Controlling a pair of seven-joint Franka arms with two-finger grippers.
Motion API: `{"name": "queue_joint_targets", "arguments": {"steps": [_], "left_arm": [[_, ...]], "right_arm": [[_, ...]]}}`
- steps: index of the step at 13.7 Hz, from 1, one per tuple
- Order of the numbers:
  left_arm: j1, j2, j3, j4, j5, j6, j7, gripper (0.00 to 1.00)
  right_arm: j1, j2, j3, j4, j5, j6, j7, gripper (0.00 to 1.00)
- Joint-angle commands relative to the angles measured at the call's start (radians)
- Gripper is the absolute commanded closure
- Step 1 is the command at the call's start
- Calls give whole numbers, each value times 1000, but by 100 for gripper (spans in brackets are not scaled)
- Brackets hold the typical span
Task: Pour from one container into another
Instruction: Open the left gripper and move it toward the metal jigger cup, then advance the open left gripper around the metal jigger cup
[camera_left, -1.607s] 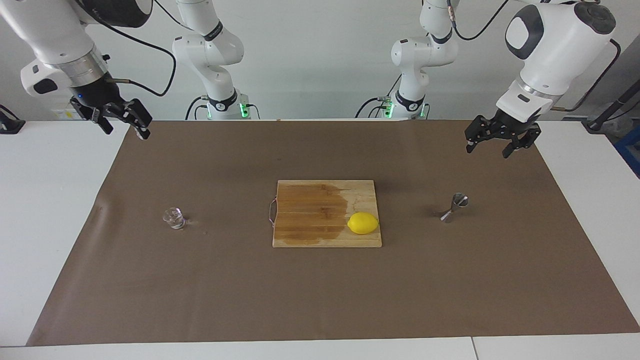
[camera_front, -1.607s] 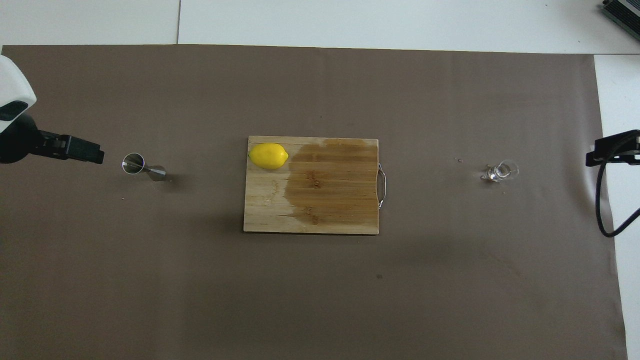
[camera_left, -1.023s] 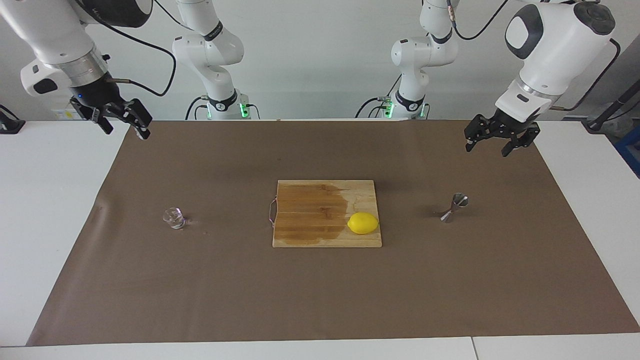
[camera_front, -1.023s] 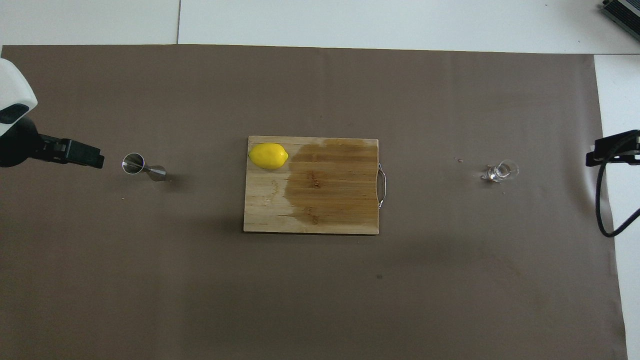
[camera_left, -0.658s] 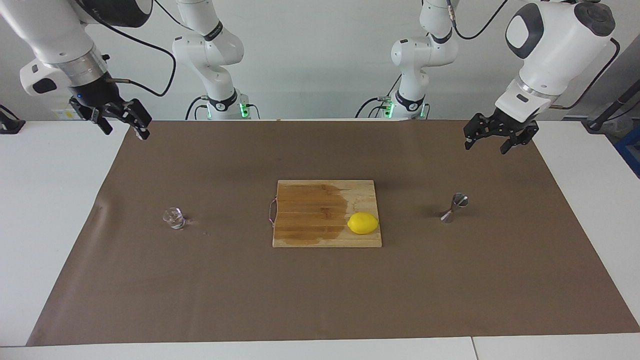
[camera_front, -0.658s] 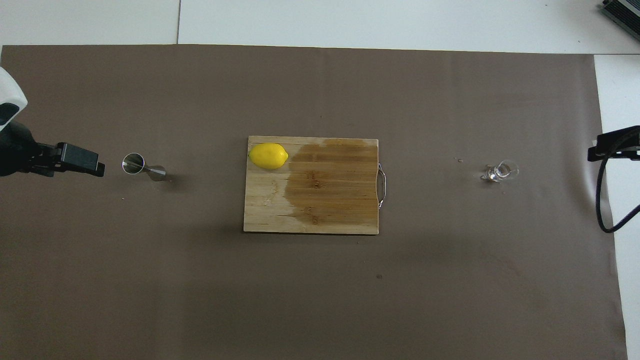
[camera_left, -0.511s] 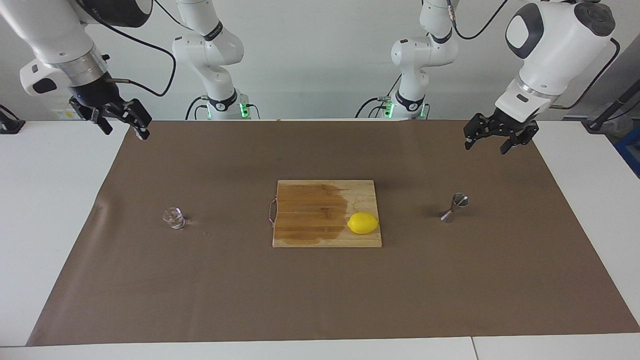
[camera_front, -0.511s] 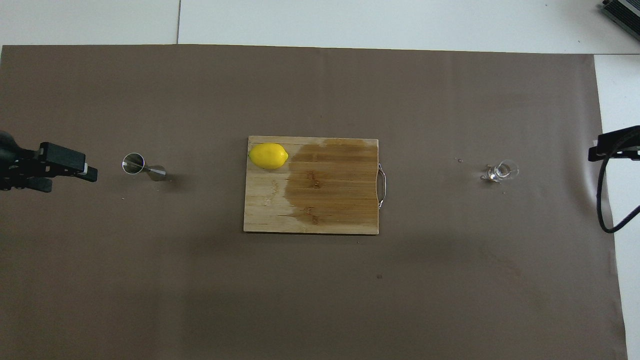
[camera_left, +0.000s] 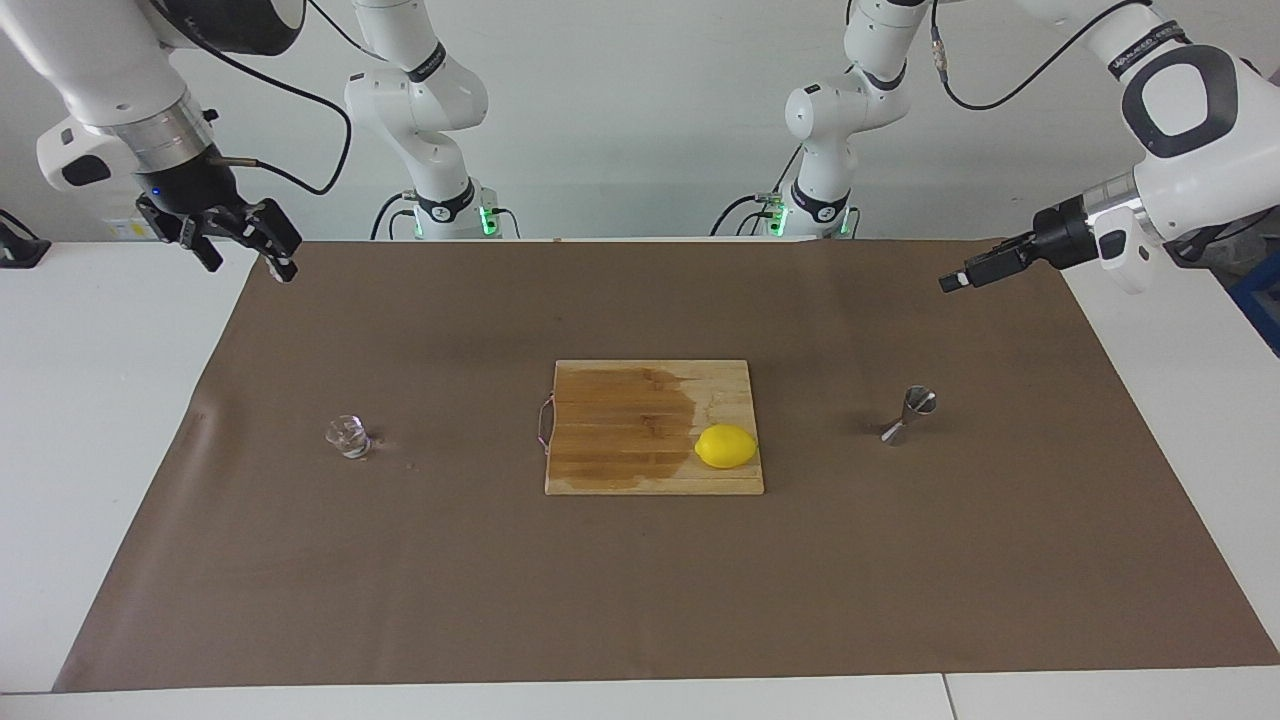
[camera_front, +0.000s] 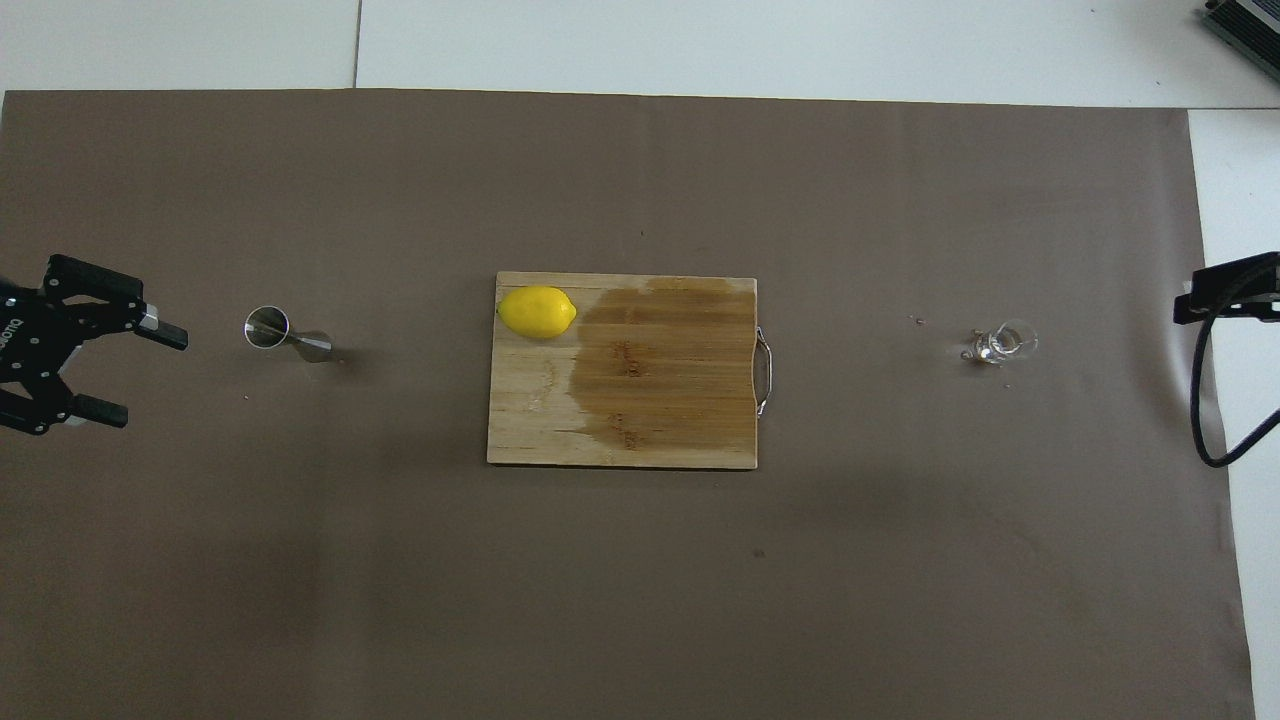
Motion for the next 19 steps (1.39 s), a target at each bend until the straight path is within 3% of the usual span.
{"name": "queue_joint_targets", "arguments": {"steps": [1, 3, 13, 19], "left_arm": [[32, 55, -14, 48, -122, -36, -210, 0], [32, 76, -14, 45, -205, -33, -333, 0], [114, 250, -9, 4, -476, -34, -396, 0], [142, 265, -7, -96, -624, -5, -463, 0]], "right_arm": [[-4, -23, 5, -27, 16, 3, -5, 0], [-6, -24, 5, -27, 16, 3, -5, 0], [-6, -24, 5, -27, 17, 3, -5, 0], [-6, -23, 5, -27, 17, 3, -5, 0]]}}
